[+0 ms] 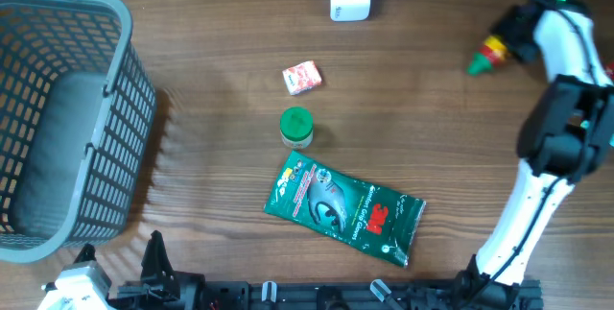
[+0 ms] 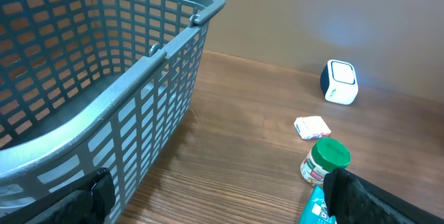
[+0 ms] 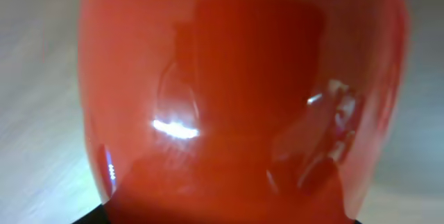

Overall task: Scan the item barcode
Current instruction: 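Move the sauce bottle right and release it at the table's right edge, then swing the right gripper over the green-lidded jar and lower onto it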

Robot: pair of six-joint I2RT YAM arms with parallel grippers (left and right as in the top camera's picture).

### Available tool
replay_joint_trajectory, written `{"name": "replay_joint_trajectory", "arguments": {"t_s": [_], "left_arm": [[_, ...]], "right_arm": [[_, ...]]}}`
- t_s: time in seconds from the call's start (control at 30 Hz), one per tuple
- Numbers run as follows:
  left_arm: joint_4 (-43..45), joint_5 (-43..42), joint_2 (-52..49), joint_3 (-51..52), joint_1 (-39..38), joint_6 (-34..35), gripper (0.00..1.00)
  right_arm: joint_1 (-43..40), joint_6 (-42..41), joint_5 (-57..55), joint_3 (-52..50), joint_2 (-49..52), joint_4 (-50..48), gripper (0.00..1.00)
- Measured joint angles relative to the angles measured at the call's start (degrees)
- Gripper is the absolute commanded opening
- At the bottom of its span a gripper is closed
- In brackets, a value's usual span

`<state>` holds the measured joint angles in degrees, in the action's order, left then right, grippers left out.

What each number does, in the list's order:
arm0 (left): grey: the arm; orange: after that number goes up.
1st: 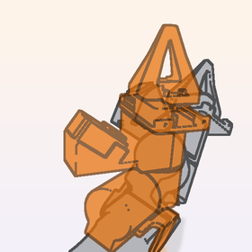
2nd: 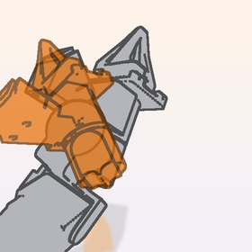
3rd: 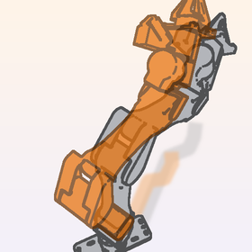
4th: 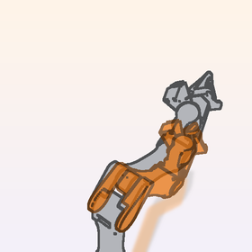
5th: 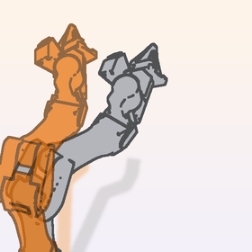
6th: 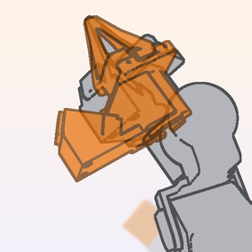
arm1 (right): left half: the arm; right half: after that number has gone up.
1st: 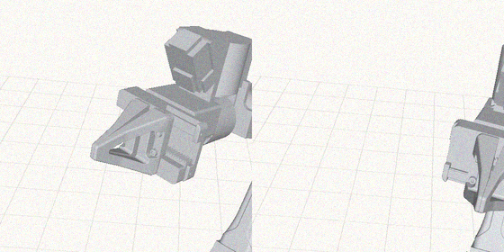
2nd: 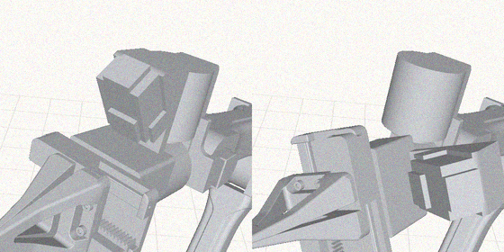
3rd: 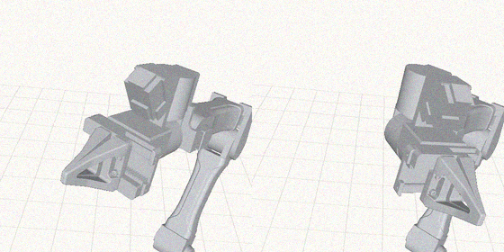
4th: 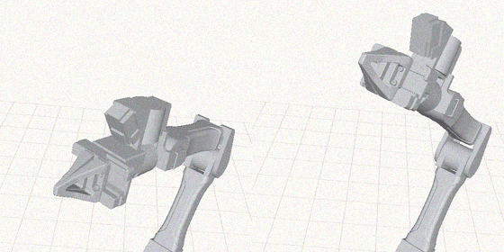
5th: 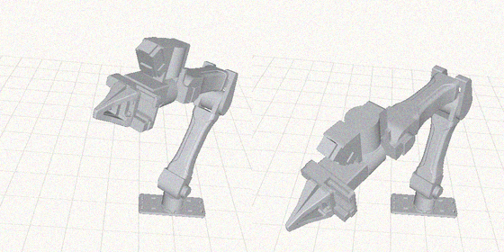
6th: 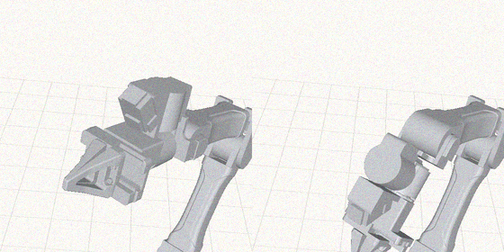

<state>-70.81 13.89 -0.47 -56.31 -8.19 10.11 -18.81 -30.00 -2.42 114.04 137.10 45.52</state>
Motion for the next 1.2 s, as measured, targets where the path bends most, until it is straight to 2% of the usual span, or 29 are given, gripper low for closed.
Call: {"name": "replay_joint_trajectory", "arguments": {"t_s": [0.1, 0.13, 0.27, 0.33, 0.37, 0.43, 0.47, 0.5, 0.7, 0.83, 1.0, 1.13, 1.2], "left_arm": [[0.0, 0.0, 0.0, 0.0, 0.0, 0.0, 1.0], [0.0, 0.0, 0.0, 0.0, 0.0, 0.0, 1.0], [0.0, 0.0, 0.0, 0.0, 0.0, 0.0, 1.0], [0.0, 0.0, 0.0, 0.0, 0.0, 0.0, 1.0], [0.0, 0.0, 0.0, 0.0, 0.0, 0.0, 1.0], [0.0, 0.0, 0.0, 0.0, 0.0, 0.0, 1.0], [0.0, 0.0, 0.0, 0.0, 0.0, 0.0, 1.0], [0.0, 0.0, 0.0, 0.0, 0.0, 0.0, 1.0], [0.0, 0.0, 0.0, 0.0, 0.0, 0.0, 1.0], [0.0, 0.0, 0.0, 0.0, 0.0, 0.0, 1.0], [0.0, 0.0, 0.0, 0.0, 0.0, 0.0, 1.0], [0.0, 0.0, 0.0, 0.0, 0.0, 0.0, 1.0], [0.0, -0.02, 0.0, 0.0, 0.0, 0.0, 1.0]], "right_arm": [[-5.01, 1.14, -3.21, 0.0, -0.17, 1.92, 0.28], [-8.98, 1.77, -5.18, 0.0, -0.37, 2.51, 0.3], [-16.63, 3.1, -6.78, 0.0, -0.5, 2.47, 0.32], [-19.06, 3.32, -7.06, 0.0, -0.5, 2.54, 0.37], [-20.13, 3.32, -7.1, 0.0, -0.5, 2.73, 0.43], [-21.18, 3.34, -7.15, 0.0, -0.5, 3.32, 0.72], [-21.4, 3.39, -7.28, 0.0, -0.5, 3.76, 0.82], [-21.35, 3.52, -7.28, 0.0, -0.5, 4.04, 1.0], [-20.22, 3.98, -4.63, 0.0, -1.62, 5.42, 1.0], [-20.04, 2.05, -2.21, -0.02, -7.34, 7.61, 1.0], [-16.52, -7.85, -1.27, 0.0, -19.52, 12.33, 1.0], [-7.54, -18.25, 4.76, 0.15, -26.27, 18.69, 1.0], [-2.75, -20.52, 10.43, 0.17, -26.45, 21.09, 1.0]]}}
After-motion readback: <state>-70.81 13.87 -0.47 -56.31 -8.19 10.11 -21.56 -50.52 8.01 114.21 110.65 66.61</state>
